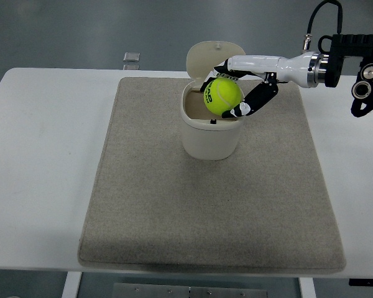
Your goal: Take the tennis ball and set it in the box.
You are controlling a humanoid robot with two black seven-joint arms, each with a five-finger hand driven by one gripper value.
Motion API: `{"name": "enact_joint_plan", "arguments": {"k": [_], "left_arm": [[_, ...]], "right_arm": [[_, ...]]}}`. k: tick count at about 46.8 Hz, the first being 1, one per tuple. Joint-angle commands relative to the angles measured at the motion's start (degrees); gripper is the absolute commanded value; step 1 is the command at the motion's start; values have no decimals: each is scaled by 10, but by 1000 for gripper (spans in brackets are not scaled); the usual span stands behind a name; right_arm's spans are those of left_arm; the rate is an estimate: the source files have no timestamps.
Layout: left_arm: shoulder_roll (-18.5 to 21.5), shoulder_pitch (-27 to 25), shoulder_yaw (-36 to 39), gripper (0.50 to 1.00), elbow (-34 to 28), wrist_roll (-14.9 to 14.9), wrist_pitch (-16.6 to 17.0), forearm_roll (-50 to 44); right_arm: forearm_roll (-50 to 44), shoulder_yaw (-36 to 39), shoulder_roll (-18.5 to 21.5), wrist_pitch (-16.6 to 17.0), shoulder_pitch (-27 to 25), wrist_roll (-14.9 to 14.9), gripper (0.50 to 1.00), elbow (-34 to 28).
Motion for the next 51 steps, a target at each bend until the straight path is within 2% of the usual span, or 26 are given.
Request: {"name": "enact_joint_plan", "arguments": {"k": [1, 6, 9, 12, 20, 24, 40, 45, 51], "left_arm": [[0, 0, 0, 996, 0, 0, 0, 0], [0, 0, 0, 996, 0, 0, 0, 0], [0, 0, 0, 996, 0, 0, 0, 0], [0, 0, 0, 996, 0, 0, 0, 0], [0, 0, 0, 996, 0, 0, 0, 0], [0, 0, 0, 996, 0, 0, 0, 0], [0, 0, 0, 996, 0, 0, 0, 0], [0, 0, 0, 996, 0, 0, 0, 0], [0, 0, 0, 996, 0, 0, 0, 0]], "right_arm": [[-2, 0, 8, -6, -2, 0, 727, -4], [-2, -1, 10, -6, -3, 1, 766, -9], [-2, 0, 10, -7, -3, 1, 825, -10], [-2, -1, 10, -7, -4, 1, 858, -10], [-4, -1, 10, -6, -8, 1, 862, -10], [-5, -1, 9, -6, -11, 1, 893, -10], [0, 0, 6, -4, -13, 1, 913, -10], [3, 0, -1, 13, -11, 2, 913, -8], [17, 10, -13, 62, -7, 2, 913, -4]]}}
